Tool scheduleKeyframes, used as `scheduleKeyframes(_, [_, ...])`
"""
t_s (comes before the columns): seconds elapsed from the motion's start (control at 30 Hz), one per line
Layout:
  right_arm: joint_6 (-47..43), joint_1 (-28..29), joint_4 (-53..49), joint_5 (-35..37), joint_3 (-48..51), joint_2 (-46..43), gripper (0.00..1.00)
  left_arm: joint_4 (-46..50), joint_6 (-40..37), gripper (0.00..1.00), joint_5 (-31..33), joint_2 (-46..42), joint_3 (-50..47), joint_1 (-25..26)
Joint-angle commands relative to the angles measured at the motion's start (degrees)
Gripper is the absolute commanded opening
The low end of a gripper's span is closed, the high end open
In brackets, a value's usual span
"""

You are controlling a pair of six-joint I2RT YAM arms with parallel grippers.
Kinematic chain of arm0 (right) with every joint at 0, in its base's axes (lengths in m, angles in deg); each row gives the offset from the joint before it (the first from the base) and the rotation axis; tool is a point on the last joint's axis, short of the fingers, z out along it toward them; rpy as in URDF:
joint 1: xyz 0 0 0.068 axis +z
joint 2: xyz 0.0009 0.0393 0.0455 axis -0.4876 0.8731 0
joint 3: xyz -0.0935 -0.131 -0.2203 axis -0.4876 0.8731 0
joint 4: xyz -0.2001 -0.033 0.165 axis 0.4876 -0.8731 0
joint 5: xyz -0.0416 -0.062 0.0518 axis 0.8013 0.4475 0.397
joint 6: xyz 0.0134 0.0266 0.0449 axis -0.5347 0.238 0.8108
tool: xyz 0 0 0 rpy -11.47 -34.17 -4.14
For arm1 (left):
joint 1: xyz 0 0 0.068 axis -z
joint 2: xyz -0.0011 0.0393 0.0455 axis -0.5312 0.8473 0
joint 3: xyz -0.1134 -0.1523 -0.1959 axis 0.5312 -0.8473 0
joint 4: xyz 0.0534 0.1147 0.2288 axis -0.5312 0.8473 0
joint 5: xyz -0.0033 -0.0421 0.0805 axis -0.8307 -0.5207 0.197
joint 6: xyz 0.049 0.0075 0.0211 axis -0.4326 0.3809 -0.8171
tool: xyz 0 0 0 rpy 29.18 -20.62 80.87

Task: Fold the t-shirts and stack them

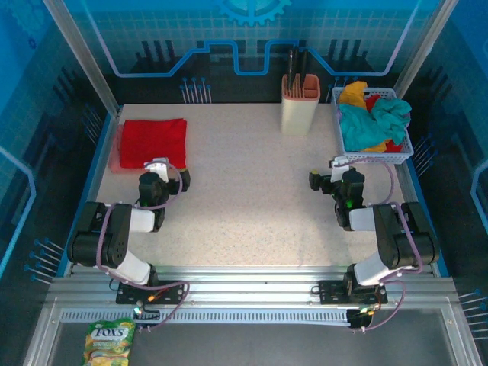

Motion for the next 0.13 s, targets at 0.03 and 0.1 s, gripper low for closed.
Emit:
scheduleKeyframes(0.03, [-0.9, 0.3, 0.6, -0.1, -1.2, 0.3, 1.00, -1.4, -1.6, 0.99, -0.2, 0.2, 0.9, 0.2])
scheduleKeyframes(0.1, [-1.0, 0.3, 0.9, 0.1, -1.0, 0.2, 1.00, -1.4, -1.5, 0.99, -0.2, 0.2, 0.9, 0.2])
